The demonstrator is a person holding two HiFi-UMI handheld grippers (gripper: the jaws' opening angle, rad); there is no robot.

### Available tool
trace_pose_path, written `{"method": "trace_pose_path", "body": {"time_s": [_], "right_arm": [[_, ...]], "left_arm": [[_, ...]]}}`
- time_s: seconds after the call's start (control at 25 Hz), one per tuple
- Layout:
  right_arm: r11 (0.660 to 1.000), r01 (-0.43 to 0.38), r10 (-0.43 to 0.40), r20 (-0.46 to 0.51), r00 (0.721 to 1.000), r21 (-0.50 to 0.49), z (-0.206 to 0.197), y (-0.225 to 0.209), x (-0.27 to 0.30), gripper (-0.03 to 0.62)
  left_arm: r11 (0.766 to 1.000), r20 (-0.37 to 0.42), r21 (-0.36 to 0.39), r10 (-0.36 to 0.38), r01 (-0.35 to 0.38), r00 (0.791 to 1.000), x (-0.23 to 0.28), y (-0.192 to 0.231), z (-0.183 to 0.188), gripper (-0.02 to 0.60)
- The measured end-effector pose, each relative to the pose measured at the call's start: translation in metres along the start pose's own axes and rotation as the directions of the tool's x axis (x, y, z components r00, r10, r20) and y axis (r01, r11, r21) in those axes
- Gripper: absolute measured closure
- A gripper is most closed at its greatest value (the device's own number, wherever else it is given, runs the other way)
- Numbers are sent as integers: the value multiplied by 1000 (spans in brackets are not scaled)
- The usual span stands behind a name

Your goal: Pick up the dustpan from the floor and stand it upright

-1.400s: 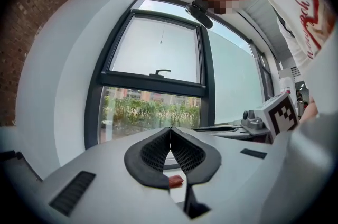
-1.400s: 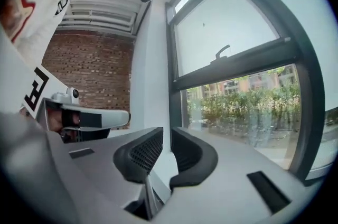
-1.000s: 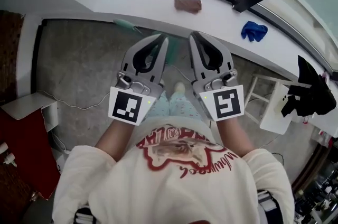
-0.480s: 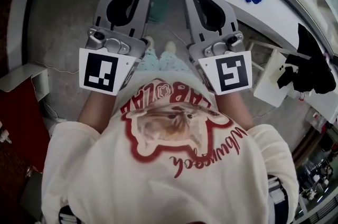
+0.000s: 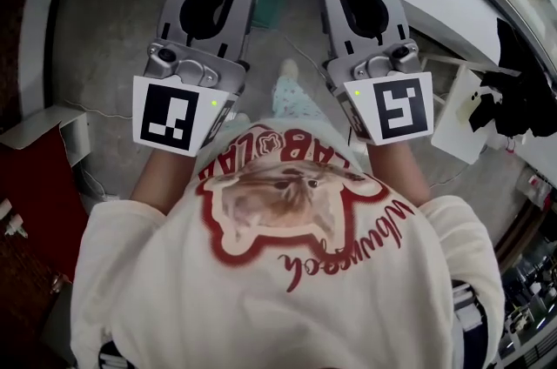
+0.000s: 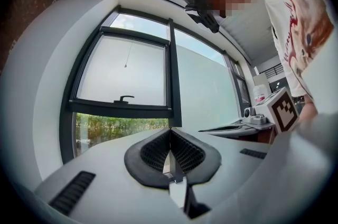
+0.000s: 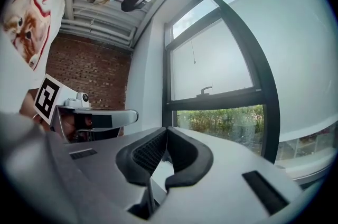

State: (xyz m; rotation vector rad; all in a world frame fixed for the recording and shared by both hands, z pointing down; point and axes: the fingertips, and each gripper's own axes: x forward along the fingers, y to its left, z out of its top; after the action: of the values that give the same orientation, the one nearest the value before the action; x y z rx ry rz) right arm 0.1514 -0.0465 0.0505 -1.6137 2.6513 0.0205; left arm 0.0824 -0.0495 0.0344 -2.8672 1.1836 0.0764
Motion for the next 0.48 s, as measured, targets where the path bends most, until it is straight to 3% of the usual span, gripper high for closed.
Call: {"method": "trace_pose_path", "body": {"time_s": [0.2, 0.48], "right_arm": [[999, 30, -29, 20, 999, -33, 6, 52, -23, 569], [984, 170, -169, 11, 985, -45, 2, 168, -93, 569]], "left_arm": [[1000, 22, -7, -20, 20, 1000, -55, -9, 3, 561], [999, 14, -14, -35, 36, 999, -206, -8, 1, 561]]}}
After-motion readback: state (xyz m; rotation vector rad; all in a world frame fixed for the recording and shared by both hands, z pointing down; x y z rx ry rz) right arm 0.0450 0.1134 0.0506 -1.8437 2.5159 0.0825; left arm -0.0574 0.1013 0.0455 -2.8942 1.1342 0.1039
